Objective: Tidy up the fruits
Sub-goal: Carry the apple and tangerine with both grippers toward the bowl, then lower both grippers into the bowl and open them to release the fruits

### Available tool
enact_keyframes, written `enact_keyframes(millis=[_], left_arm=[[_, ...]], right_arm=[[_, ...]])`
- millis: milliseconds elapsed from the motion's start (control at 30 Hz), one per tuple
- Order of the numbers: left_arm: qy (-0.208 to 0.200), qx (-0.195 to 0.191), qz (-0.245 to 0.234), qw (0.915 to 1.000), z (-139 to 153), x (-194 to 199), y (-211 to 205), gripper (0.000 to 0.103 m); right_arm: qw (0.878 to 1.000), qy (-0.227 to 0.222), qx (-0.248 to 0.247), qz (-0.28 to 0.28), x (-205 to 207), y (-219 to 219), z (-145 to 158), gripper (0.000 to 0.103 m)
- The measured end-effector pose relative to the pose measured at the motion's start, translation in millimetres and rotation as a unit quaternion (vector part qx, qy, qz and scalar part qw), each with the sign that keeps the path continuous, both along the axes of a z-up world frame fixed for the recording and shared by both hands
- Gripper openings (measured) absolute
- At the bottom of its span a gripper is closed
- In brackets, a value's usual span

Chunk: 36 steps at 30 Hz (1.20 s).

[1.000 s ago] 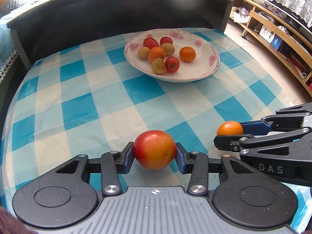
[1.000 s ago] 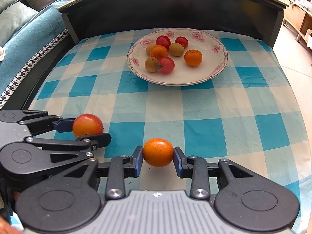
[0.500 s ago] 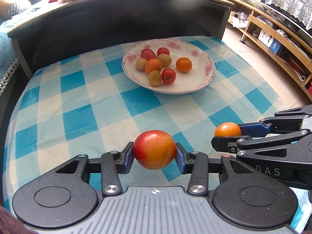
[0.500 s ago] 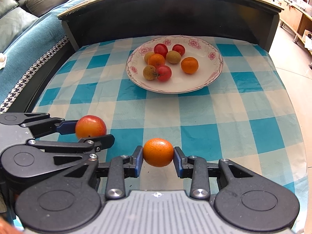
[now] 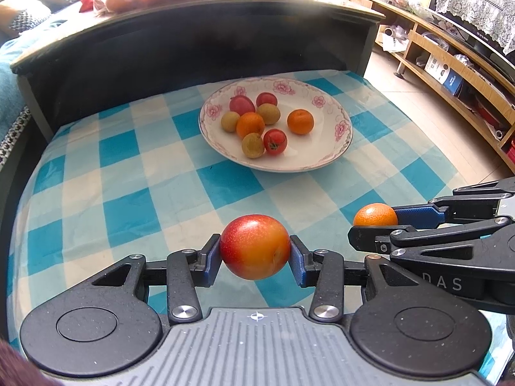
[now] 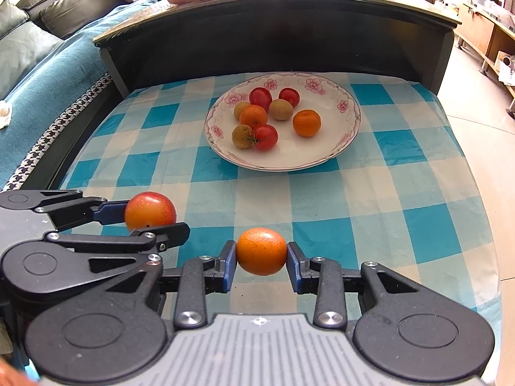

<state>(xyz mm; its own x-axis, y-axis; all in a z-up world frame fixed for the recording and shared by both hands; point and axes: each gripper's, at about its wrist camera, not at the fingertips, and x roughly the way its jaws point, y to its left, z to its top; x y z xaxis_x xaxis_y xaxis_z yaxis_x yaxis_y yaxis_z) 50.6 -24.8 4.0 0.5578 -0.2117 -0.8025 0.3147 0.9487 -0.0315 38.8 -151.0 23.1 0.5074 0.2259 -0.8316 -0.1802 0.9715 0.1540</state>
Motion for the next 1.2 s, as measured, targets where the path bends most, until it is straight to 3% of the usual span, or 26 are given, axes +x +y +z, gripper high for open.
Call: enact_keyframes(millis=[1200], left_arm=[[-0.032, -0.012, -0.004, 0.9994, 23, 53, -19, 0.05]], right_arm=[[0.999, -0.032, 0.014, -0.032, 43, -18, 24, 0.037]])
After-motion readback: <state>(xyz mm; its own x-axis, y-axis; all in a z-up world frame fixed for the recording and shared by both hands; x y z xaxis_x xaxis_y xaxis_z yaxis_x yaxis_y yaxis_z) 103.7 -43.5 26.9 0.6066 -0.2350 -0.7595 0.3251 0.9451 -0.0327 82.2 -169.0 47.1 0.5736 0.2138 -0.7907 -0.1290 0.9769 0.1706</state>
